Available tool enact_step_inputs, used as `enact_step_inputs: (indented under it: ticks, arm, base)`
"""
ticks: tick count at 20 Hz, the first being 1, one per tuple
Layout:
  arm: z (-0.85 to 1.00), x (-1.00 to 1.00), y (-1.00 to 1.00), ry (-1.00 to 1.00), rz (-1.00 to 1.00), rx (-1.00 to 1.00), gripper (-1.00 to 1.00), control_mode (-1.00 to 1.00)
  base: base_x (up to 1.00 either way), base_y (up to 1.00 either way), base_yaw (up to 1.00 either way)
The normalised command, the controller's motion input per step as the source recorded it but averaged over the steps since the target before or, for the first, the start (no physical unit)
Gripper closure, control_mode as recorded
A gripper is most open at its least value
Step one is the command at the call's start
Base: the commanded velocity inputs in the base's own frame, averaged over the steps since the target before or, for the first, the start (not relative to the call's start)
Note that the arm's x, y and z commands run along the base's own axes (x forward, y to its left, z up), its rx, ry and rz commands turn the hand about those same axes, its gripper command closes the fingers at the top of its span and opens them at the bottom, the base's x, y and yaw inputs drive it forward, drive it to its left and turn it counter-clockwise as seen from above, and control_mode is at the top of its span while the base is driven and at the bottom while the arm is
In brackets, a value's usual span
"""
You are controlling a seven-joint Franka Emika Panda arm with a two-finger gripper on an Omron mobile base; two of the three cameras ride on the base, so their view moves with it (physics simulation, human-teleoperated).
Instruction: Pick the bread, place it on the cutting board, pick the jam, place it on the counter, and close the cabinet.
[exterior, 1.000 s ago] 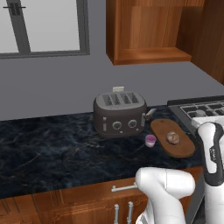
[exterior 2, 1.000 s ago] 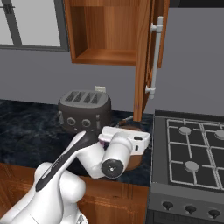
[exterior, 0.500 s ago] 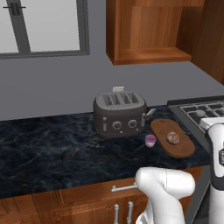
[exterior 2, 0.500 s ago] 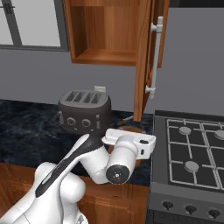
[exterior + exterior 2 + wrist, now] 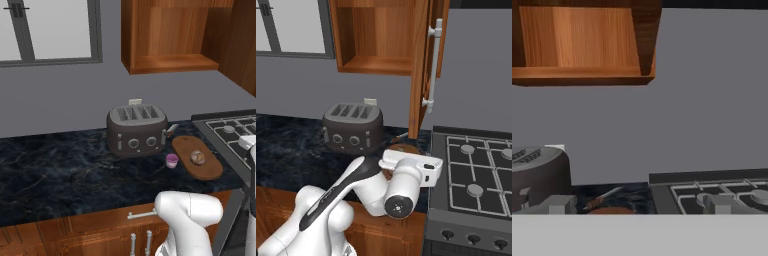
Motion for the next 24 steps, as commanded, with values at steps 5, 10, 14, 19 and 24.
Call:
enact_step_inputs:
  ticks: [5,10,14,19,24]
  arm:
    - [0.15,-0.18,-0.23,-0.02,0.00,0.00,-1.00,-1.00]
    - [0.17,-0.12,-0.22,-0.02,0.00,0.00,-1.00,-1.00]
    - [0.16,-0.13,-0.21,-0.02,0.00,0.00,-1.00,-1.00]
    - [0.11,-0.14,-0.20,-0.01,0.00,0.00,-1.00,-1.00]
    - [0.09,-0.11,-0.17,0.00,0.00,0.00,-1.00,-1.00]
  base:
    - [0.00,0.00,0.00]
    - [0.00,0.00,0.00]
    - [0.00,0.00,0.00]
    - [0.00,0.00,0.00]
    - [0.00,0.00,0.00]
